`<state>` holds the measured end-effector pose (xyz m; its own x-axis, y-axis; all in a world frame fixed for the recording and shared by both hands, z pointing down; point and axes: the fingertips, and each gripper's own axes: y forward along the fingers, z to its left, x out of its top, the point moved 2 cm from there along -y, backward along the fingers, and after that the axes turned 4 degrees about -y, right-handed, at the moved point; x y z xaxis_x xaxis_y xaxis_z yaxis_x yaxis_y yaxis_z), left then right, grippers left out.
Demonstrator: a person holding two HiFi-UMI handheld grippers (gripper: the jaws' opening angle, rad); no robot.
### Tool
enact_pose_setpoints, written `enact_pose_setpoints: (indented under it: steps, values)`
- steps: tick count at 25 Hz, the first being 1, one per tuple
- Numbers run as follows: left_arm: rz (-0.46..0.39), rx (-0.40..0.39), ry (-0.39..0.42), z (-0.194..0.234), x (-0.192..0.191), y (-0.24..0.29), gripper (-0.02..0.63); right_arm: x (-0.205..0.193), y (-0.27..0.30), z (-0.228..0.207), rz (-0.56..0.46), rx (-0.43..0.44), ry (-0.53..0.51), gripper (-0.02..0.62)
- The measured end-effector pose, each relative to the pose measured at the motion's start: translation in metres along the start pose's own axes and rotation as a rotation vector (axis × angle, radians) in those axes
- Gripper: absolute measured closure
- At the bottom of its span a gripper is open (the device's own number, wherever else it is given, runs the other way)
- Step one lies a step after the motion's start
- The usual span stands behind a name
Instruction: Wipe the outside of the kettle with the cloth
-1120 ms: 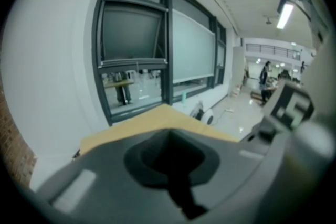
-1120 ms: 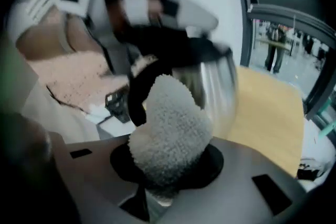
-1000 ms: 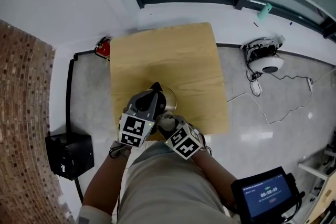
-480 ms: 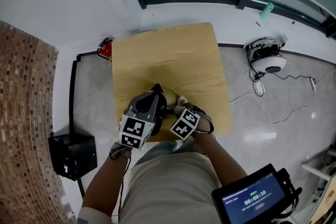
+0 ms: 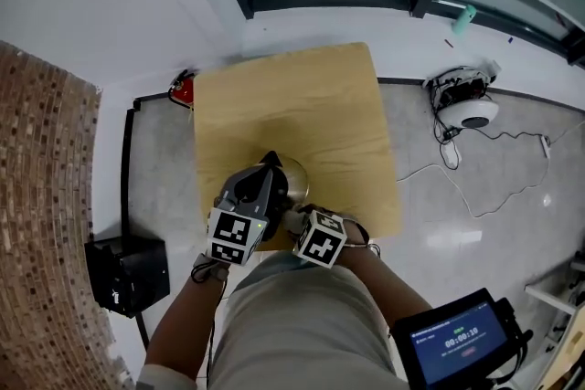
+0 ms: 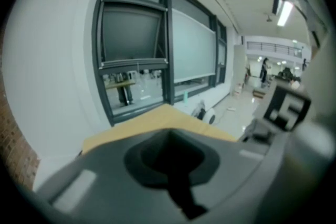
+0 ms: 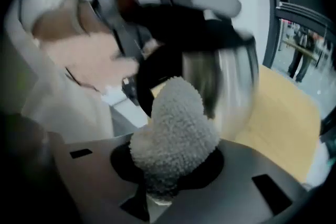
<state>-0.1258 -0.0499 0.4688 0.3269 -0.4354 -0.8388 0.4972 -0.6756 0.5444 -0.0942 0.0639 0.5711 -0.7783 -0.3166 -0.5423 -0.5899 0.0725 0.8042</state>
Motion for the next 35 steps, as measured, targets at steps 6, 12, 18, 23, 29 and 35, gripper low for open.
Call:
enact_pose_setpoints:
  steps: [6,12,18,23,29,35]
  values:
    - [0.010,-0.020,-0.011,-0.002,0.006,0.001,0.609,0.052,-0.063,-0.004,-0.151,-0.111,0.007,0.482]
    - [0.000,-0.013,0.000,-0.005,0.006,-0.003,0.609,0.057,-0.093,-0.083,-0.223,-0.324,0.063,0.480]
    - [-0.006,-0.016,-0.001,-0.005,0.006,-0.003,0.609,0.001,-0.015,-0.160,-0.183,-0.203,0.376,0.485]
    - [-0.019,0.007,0.016,-0.001,0.004,-0.001,0.609,-0.041,-0.003,-0.075,-0.153,-0.021,0.453,0.488]
    - [-0.019,-0.002,0.000,0.002,0.004,0.003,0.609,0.053,-0.060,-0.013,-0.415,0.076,0.339,0.486]
    - [-0.030,0.010,-0.028,0.005,0.008,0.003,0.609,0.045,-0.071,-0.038,-0.509,0.060,0.437,0.486]
